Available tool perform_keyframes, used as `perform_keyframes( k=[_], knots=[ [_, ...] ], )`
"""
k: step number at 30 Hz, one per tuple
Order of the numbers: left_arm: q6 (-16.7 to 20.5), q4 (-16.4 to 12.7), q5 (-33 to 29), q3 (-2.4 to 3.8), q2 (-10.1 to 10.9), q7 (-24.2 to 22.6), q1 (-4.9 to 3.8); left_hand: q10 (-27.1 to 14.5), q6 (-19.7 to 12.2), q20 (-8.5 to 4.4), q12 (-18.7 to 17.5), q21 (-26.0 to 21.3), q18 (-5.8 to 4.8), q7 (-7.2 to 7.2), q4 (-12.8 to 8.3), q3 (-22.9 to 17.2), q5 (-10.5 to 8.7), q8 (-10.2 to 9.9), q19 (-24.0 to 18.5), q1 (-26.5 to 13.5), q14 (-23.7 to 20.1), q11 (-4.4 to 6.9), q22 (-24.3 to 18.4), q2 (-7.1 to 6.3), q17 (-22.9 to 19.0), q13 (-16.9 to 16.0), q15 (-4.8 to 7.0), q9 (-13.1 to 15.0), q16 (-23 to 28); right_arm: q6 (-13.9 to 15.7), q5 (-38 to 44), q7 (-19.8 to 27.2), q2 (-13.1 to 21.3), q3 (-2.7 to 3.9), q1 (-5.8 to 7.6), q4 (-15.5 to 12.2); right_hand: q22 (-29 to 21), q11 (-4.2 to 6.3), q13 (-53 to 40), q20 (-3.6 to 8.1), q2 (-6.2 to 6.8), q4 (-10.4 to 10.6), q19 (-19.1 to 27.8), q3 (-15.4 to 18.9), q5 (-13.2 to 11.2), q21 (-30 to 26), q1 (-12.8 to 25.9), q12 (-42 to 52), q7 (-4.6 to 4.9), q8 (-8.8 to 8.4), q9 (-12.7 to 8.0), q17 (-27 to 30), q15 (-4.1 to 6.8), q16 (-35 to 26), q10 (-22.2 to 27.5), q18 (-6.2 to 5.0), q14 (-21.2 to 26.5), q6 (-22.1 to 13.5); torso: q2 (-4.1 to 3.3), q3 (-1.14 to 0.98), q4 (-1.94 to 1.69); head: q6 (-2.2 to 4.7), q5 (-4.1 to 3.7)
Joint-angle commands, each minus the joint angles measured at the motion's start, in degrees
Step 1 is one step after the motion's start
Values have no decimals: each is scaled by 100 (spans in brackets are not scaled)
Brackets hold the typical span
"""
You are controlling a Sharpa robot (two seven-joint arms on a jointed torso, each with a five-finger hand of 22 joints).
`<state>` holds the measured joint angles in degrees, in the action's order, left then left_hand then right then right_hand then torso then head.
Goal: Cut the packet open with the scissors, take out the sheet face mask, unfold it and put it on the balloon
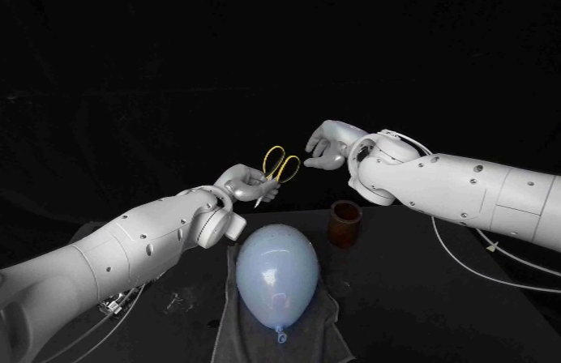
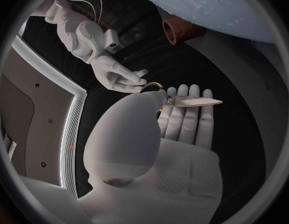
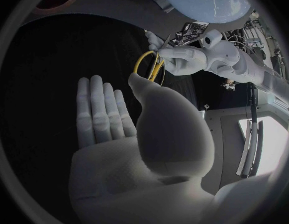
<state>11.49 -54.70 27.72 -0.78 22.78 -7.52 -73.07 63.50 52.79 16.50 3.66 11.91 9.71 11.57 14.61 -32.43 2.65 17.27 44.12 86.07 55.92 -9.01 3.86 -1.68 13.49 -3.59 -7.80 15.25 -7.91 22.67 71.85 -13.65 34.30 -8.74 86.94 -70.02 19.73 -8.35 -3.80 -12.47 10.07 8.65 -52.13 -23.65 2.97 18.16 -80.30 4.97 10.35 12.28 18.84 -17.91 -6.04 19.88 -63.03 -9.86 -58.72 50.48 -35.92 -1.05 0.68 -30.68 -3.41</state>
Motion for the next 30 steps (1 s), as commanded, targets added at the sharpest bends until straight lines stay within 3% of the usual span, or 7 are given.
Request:
perform_keyframes(
  k=[1, 6, 7, 9, 13, 19, 30],
  knots=[
    [-519, 40, -101, 7, 16, 117, -22, 27, -36, 0, -15, -30, 58, -11, 22, -7, 9, 27, -60, -28, -5, -9, -6, 10, 9, 4, -21, 7, 26, 881, -174, 1098, 199, -4, -53, -178, -45, 45, 13, 60, -57, -92, -146, -218, 9, -37, -234, 52, 38, 38, -7, 28, 55, -75, -144, -66, -122, 193, 2, 5, 9, -7, 12],
    [-920, 177, 32, 6, 12, 136, -30, 20, -54, -9, -14, -51, 66, -9, -31, -29, 9, 33, -80, -24, -16, -9, -8, 26, 9, 4, -26, 18, 38, 979, 336, 1540, 614, -7, -110, -649, 590, 199, 19, 439, -68, -349, -1240, -409, 36, 1012, -371, -8, -75, 40, -74, -4, 337, -51, -527, -42, -874, 571, -8, -17, -6, -27, -17],
    [-1020, 227, 88, 6, -3, 127, -32, 19, -57, -9, -14, -54, 66, -6, -41, -34, 9, 35, -83, -24, -16, -10, -8, 30, 9, 4, -26, 20, 40, 936, 581, 1588, 703, -8, -118, -783, 796, 301, 14, 560, -73, -300, -1673, -427, 31, 1376, -269, -32, -150, 21, -89, -219, 509, 373, -599, -70, -1698, 599, -8, -16, -14, -26, -22],
    [-1121, 269, 149, 6, -14, 122, -35, 18, -59, -8, -14, -58, 66, -3, -53, -41, 9, 37, -85, -22, -17, -11, -8, 35, 10, 4, -26, 23, 41, 890, 862, 1646, 762, -8, -125, -903, 1848, 364, 14, 709, 62, -264, -2220, -586, 19, 2494, -172, -128, -218, -39, -127, -481, 610, 727, -620, 66, -2164, 623, -5, -13, -3, -23, -3],
    [-1343, 350, 273, 5, -52, 135, -48, 16, -65, -8, -14, -64, 67, 2, -73, -53, 9, 40, -90, -21, -19, -13, -8, 41, 10, 4, -27, 27, 45, 791, 1567, 1681, 777, -8, -134, -1125, 4049, 380, 16, 750, 222, -260, -2793, -850, 6, 4567, -37, -140, -252, -134, -158, -952, 663, 1433, -448, 407, -2485, 607, -17, -41, -6, -39, 34],
    [-1593, 441, 418, 5, -125, 158, -68, 15, -68, -8, -14, -68, 67, 6, -85, -60, 9, 42, -93, -22, -19, -15, -8, 43, 11, 4, -28, 30, 46, 584, 2282, 1528, 498, -32, -171, -1081, 4730, 340, 11, 737, 322, -342, -2812, -923, 2, 5183, 28, -137, -411, -298, -200, -1258, 616, 1975, 46, 481, -2420, 356, -35, -71, -4, -19, 70],
    [-1746, 545, 472, 5, -186, 214, -110, -5, -94, -13, -14, -153, 71, 36, -149, -106, 9, 51, -291, -60, -35, -36, -24, 50, 11, 4, -49, 49, 67, 353, 3026, 902, -105, -93, -330, -617, 5541, 380, 13, 840, 308, -473, -3029, -828, -1, 5898, 66, -142, -427, -405, -216, -1539, 760, 2688, 499, 609, -2477, 201, -71, -59, -7, -18, 51]
  ],
)
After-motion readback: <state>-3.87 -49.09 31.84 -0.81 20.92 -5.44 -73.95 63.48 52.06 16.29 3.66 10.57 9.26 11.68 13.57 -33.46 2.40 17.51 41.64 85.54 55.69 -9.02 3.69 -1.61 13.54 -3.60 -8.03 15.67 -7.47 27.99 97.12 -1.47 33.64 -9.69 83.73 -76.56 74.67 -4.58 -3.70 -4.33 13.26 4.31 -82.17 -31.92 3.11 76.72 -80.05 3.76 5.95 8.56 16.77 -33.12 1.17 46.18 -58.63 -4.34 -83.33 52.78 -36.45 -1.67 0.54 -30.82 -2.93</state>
